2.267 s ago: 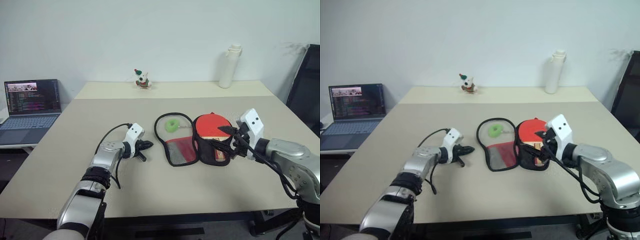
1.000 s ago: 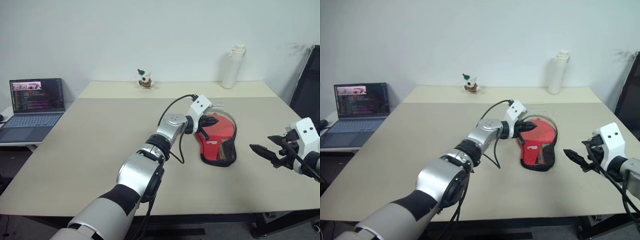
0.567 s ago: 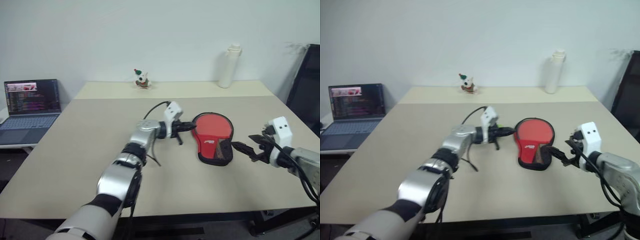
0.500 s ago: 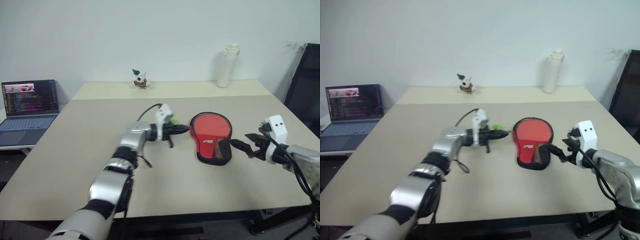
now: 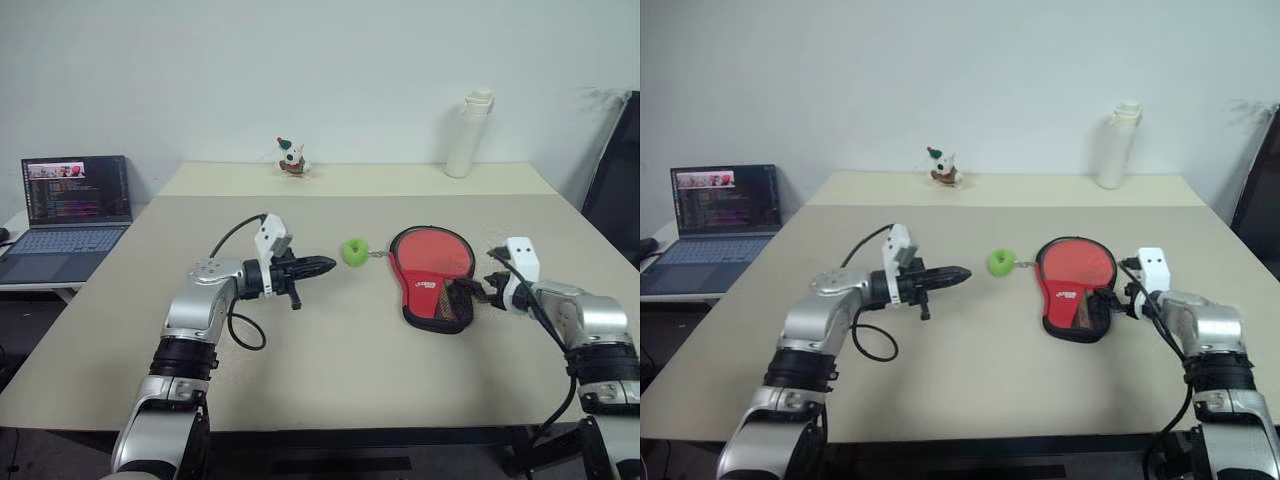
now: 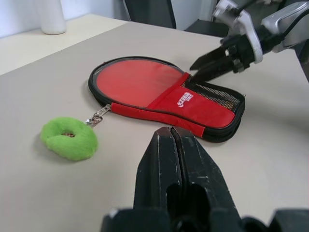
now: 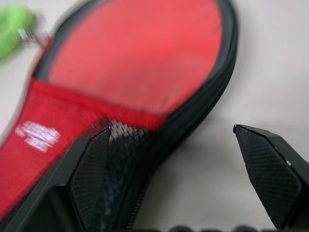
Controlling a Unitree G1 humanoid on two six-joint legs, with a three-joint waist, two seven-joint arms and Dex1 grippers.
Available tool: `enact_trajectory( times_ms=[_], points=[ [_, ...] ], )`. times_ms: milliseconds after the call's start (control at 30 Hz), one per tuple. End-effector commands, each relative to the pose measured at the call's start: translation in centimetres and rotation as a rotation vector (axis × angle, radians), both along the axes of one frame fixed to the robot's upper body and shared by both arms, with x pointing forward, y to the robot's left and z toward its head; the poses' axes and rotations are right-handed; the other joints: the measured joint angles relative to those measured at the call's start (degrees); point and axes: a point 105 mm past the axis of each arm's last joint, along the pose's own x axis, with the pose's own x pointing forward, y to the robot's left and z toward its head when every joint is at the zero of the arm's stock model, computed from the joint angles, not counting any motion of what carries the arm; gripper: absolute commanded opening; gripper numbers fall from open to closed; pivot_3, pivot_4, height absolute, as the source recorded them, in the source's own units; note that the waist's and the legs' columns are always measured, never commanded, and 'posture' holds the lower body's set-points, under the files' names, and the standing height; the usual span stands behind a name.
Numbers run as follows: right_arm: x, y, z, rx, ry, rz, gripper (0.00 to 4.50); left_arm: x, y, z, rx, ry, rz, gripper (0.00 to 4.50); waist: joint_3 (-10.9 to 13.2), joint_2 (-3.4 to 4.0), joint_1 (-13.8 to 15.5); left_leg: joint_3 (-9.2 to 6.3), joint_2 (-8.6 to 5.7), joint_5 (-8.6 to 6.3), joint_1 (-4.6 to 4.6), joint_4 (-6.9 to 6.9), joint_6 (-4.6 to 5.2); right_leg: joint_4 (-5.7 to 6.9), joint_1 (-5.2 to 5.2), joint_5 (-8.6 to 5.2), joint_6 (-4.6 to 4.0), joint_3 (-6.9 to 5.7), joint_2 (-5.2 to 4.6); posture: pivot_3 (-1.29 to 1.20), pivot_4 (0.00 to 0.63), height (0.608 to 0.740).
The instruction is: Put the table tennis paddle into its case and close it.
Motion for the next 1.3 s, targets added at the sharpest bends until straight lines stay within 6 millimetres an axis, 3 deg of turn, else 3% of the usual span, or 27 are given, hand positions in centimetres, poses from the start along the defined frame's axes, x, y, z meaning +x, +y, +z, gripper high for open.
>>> enact_trajectory(
  times_ms=[33,233,300,533,733,867,1100,1300],
  points=[
    [0.4,0.4,0.4,-0.02,-0.018,0.046,4.47,-0.1,-0.3,2.0,0.004,-0.069,-0.013,0.0,0.0,0.0,-0.1,0.0,0.0,0.0,0.0,-0.01,0.0,0.0,0.0,0.0,0.0,-0.01,0.01,0.0,0.15,0.74],
    [0.6,1.4,-0.8,-0.057,0.018,0.104,4.47,0.0,-0.5,2.1,0.01,-0.074,-0.014,0.0,0.0,0.0,-0.6,-0.01,0.01,0.0,0.04,0.0,0.0,0.04,0.02,0.01,-0.01,-0.01,0.04,0.0,0.15,0.74],
    [0.8,2.2,-0.9,-0.06,0.028,0.132,4.1,0.0,-0.6,2.1,0.01,-0.075,-0.019,0.0,0.0,0.01,-0.8,0.0,0.01,0.0,0.06,0.0,0.0,0.04,0.02,0.01,-0.01,0.0,0.05,0.0,0.15,0.74],
    [1.2,3.7,-2.0,-0.026,0.094,0.163,1.82,-0.3,-0.5,1.7,0.019,-0.072,-0.024,0.0,0.0,-0.04,-1.0,-0.02,0.07,0.01,0.23,0.01,-0.01,0.09,0.06,0.08,-0.13,0.11,0.27,0.0,0.15,0.74],
    [1.4,4.6,-2.5,0.061,0.136,0.165,0.06,-1.6,0.9,0.8,0.041,-0.031,-0.041,0.0,-0.1,-0.09,-1.4,0.04,0.17,0.01,0.52,0.0,-0.01,0.18,0.14,0.11,-0.18,0.57,0.43,0.0,0.15,0.74],
    [1.4,6.3,-1.9,0.112,0.124,0.223,0.01,-3.5,2.1,-0.2,0.045,0.02,-0.079,0.0,-0.1,-0.1,-2.0,0.21,0.21,0.0,0.65,-0.06,-0.01,0.24,0.11,0.11,-0.18,0.95,0.51,0.0,0.15,0.74],
    [0.5,11.1,0.2,0.2,0.093,0.39,0.01,-7.2,4.3,-2.8,0.132,0.129,-0.133,0.0,-0.1,-0.1,-2.6,0.36,0.31,-0.01,0.72,-0.15,0.0,0.41,-0.08,0.01,-0.11,1.22,0.66,0.0,0.15,0.74],
    [-1.1,13.6,0.2,0.229,0.12,0.458,0.01,-9.4,4.6,-4.2,0.172,0.191,-0.167,0.0,-0.1,-0.09,-2.5,0.44,0.36,-0.02,0.83,-0.18,0.0,0.58,-0.12,-0.11,-0.07,1.26,0.69,0.0,0.15,0.74]
  ],
)
